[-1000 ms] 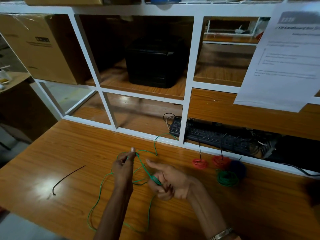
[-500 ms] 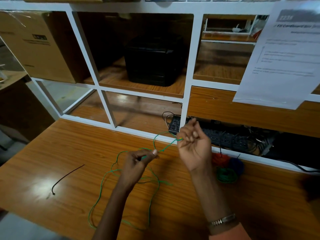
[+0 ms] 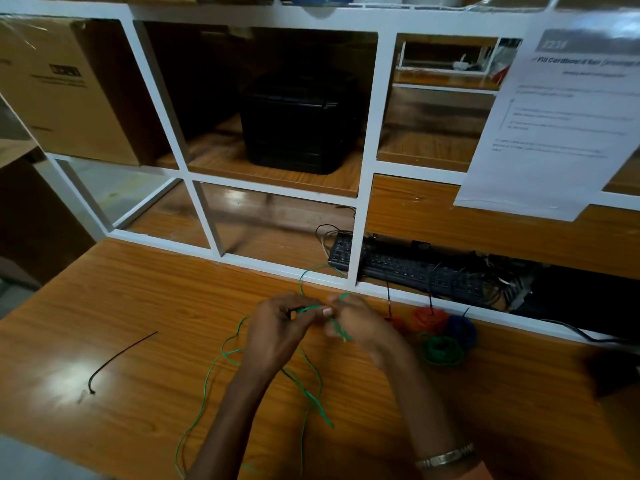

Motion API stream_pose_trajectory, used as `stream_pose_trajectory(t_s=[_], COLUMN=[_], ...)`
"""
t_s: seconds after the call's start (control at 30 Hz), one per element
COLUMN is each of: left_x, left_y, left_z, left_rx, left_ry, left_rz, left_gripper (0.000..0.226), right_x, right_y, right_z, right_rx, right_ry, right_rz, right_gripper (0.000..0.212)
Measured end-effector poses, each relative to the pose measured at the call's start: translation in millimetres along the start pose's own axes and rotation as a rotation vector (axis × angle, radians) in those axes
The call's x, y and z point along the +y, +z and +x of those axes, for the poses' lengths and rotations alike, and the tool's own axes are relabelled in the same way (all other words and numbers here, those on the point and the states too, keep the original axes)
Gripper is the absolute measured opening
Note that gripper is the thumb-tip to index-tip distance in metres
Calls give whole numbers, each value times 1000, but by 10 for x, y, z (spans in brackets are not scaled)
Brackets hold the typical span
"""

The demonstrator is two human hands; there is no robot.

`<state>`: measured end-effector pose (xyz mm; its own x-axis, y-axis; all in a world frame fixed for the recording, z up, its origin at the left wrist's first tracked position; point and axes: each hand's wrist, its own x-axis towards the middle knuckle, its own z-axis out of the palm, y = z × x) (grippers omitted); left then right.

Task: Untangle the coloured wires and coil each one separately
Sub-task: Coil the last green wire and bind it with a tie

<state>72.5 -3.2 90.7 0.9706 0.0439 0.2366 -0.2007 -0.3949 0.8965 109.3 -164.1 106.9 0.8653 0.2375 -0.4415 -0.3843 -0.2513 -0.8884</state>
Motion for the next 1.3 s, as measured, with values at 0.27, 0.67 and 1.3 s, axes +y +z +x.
stream_pose_trajectory(t_s=[0.27, 0.67, 1.3], left_x=[-90, -271, -168], left_y=[-225, -187, -161], left_z=[8, -73, 27], left_rx=[19, -11, 109], left_ry=[4, -67, -12], left_rz=[-47, -196, -235], left_gripper=[15, 59, 42], right_x=[-50, -142, 57], right_y=[-48, -204, -160], right_z=[-142, -89, 14], right_rx=[-603, -694, -128], right_ry=[198, -290, 51], right_rz=[195, 1244, -138], right_gripper=[96, 63, 54])
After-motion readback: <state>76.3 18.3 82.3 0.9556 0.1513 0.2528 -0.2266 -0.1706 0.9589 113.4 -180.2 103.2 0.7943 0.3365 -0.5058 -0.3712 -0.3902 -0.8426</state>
